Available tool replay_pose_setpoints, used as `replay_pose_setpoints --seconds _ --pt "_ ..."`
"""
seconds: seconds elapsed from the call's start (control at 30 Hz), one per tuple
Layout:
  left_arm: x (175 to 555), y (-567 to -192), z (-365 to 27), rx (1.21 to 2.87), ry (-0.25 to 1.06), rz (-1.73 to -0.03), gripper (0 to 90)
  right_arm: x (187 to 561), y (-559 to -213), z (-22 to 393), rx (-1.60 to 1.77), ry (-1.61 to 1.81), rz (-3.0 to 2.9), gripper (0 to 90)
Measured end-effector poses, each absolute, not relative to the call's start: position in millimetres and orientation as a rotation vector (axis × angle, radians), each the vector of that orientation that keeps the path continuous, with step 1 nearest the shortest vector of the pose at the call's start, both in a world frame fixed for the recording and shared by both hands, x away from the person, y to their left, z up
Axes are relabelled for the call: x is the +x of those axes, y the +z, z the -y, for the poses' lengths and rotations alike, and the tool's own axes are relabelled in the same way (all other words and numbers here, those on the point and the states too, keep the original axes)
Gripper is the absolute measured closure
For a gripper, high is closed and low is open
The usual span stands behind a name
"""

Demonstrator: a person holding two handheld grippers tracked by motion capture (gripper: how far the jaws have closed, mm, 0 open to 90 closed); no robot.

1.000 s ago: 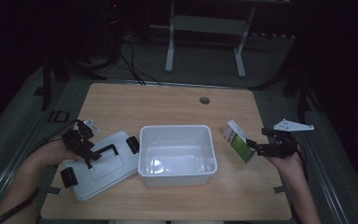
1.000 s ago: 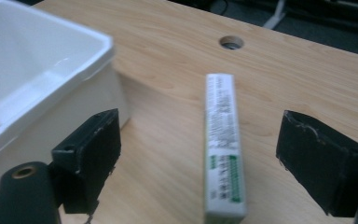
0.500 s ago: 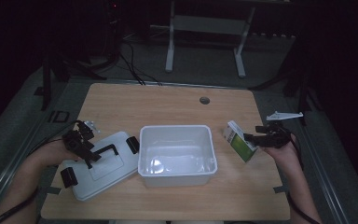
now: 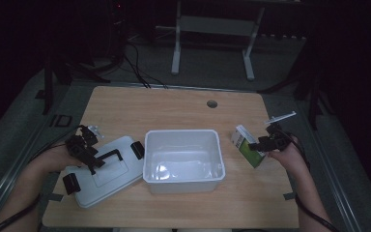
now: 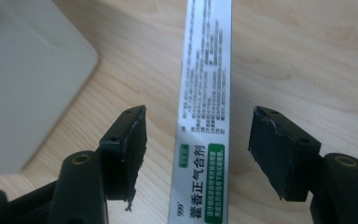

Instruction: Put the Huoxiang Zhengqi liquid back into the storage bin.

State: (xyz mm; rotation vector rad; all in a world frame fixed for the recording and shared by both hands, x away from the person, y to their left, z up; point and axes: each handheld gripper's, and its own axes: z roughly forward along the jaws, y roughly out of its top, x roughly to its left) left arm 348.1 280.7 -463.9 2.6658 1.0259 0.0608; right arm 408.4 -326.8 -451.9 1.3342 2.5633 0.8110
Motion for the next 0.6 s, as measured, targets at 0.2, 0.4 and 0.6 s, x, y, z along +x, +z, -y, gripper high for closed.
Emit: replay_pose_setpoints --seconds 0.2,0.4,0.6 --pt "347 -465 -281 2.668 0.067 -1.019 40.0 416 -455 322 1.361 0.709 -2.599 40.9" --pt "346 -464 -281 2.673 0.075 -1.021 40.0 420 -456 316 1.384 0.614 -2.638 45.8" --pt "346 -465 -280 2.669 0.073 -1.019 40.0 425 -458 308 1.371 0.525 -2.678 50.5"
